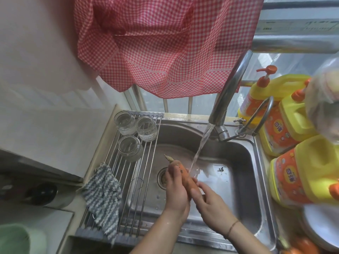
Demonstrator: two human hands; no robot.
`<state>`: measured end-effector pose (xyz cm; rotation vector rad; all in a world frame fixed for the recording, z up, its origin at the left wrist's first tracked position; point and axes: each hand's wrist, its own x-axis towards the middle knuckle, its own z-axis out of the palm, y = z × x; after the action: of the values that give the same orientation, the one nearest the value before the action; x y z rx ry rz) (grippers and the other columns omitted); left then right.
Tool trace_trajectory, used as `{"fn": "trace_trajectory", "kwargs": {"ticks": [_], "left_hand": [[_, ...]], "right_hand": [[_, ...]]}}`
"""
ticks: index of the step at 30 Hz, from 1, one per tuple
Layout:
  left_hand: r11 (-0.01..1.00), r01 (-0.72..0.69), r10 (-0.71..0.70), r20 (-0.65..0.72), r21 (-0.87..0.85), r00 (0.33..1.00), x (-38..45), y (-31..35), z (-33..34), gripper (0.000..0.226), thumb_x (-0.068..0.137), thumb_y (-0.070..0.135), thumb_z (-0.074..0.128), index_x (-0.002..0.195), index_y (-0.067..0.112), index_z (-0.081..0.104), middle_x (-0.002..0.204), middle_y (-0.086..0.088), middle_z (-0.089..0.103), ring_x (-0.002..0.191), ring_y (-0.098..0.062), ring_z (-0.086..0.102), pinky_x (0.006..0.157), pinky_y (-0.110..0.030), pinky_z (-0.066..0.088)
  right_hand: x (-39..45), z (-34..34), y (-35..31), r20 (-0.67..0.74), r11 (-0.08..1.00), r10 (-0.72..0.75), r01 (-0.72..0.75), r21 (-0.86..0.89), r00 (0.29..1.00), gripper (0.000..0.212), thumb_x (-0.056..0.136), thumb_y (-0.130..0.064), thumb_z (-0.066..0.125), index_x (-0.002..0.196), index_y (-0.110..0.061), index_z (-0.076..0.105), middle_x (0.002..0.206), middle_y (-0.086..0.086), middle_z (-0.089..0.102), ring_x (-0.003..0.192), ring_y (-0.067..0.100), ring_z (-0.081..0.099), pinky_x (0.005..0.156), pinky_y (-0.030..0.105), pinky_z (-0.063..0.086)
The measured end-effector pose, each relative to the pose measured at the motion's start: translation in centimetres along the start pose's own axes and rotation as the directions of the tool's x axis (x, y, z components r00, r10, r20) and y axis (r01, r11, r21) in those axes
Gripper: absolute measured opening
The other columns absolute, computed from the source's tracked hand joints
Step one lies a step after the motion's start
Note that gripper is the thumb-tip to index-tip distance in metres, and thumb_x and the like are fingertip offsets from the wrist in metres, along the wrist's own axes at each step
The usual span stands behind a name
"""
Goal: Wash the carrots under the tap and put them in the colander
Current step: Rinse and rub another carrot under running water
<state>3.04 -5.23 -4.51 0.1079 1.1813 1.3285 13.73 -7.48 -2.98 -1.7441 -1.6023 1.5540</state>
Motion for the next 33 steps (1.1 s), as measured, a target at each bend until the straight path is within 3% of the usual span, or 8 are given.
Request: {"fn": "trace_trajectory", "kwargs": {"ticks": [3,6,9,15,17,21,28,33], "left_hand": [[0.998,-0.038,0.036,0.053,0.046,0.998,-0.4,-0.7,-0.6,0.049,0.099,0.007,0.05,0.139,0.03,0.034,0.112,-0.01,0.058,0.082,-0.02,0.062,0.074,-0.035,0.055],[0.985,-0.083,0.07,0.093,0.148,0.993,-0.5,-1.3,-1.3,0.075,0.096,-0.008,0.049,0.143,0.042,0.019,0.125,-0.01,0.053,0.093,-0.016,0.062,0.075,-0.026,0.055],[0.934,-0.15,0.137,0.062,0.324,0.989,-0.2,-1.8,-1.0,0.067,0.099,0.002,0.05,0.148,0.033,0.016,0.135,-0.009,0.051,0.105,-0.01,0.061,0.077,-0.018,0.052],[0.982,-0.003,0.012,-0.048,0.189,0.999,1.0,-2.2,-0.1,0.023,0.101,0.022,0.051,0.12,0.021,0.039,0.11,-0.017,0.055,0.087,-0.027,0.057,0.083,-0.043,0.051],[0.979,0.039,-0.02,-0.098,0.198,0.995,1.4,-2.1,0.1,0.017,0.101,0.032,0.049,0.109,0.019,0.04,0.106,-0.019,0.052,0.086,-0.032,0.06,0.076,-0.044,0.05],[0.976,0.067,-0.059,-0.043,0.205,0.997,1.6,-1.1,-0.3,0.036,0.101,0.048,0.041,0.111,0.013,0.039,0.085,-0.017,0.051,0.049,-0.021,0.052,0.051,-0.031,0.049],[0.961,0.019,-0.071,0.179,0.276,0.981,1.8,-1.1,-2.6,0.034,0.104,0.02,0.042,0.134,0.034,0.031,0.118,-0.016,0.053,0.094,-0.03,0.06,0.081,-0.045,0.054],[0.928,-0.008,-0.07,0.196,0.373,0.978,1.6,-0.9,-2.6,0.04,0.105,0.01,0.037,0.141,0.017,0.02,0.099,-0.017,0.06,0.086,-0.027,0.064,0.084,-0.046,0.053]], "right_hand": [[0.2,0.0,0.1,-0.053,0.997,-0.047,0.043,-0.066,0.997,0.042,0.095,-0.05,0.045,0.13,-0.029,0.054,0.104,-0.015,0.065,0.069,-0.008,0.053,0.07,0.004,0.041],[0.2,0.2,0.7,-0.068,0.986,-0.067,0.056,-0.159,0.995,0.043,0.094,-0.052,0.043,0.125,-0.027,0.058,0.109,-0.012,0.069,0.087,0.001,0.064,0.077,0.017,0.048],[-0.2,1.1,1.3,-0.106,0.975,-0.073,0.048,-0.219,0.992,0.043,0.096,-0.054,0.039,0.134,-0.035,0.047,0.112,-0.004,0.071,0.1,0.019,0.066,0.085,0.035,0.05],[-0.8,1.4,1.6,-0.169,0.928,-0.119,0.048,-0.371,0.978,0.048,0.096,-0.054,0.038,0.139,-0.033,0.037,0.114,0.0,0.07,0.1,0.03,0.063,0.079,0.04,0.046],[-0.9,1.7,1.6,-0.166,0.907,-0.115,0.035,-0.421,0.979,0.049,0.095,-0.056,0.035,0.139,-0.033,0.034,0.111,0.001,0.07,0.099,0.03,0.063,0.077,0.04,0.045],[-0.9,2.5,1.6,-0.153,0.916,-0.105,0.036,-0.4,0.983,0.052,0.095,-0.058,0.034,0.14,-0.031,0.033,0.111,0.001,0.07,0.098,0.028,0.065,0.08,0.041,0.048],[-0.3,1.5,2.5,-0.134,0.963,-0.104,0.065,-0.263,0.986,0.047,0.095,-0.051,0.045,0.139,-0.034,0.041,0.103,-0.001,0.073,0.093,0.025,0.066,0.079,0.038,0.049],[-0.1,0.9,3.6,-0.107,0.959,-0.124,0.091,-0.27,0.987,0.034,0.093,-0.054,0.044,0.127,-0.051,0.039,0.079,-0.007,0.069,0.07,0.019,0.061,0.065,0.031,0.047]]}}
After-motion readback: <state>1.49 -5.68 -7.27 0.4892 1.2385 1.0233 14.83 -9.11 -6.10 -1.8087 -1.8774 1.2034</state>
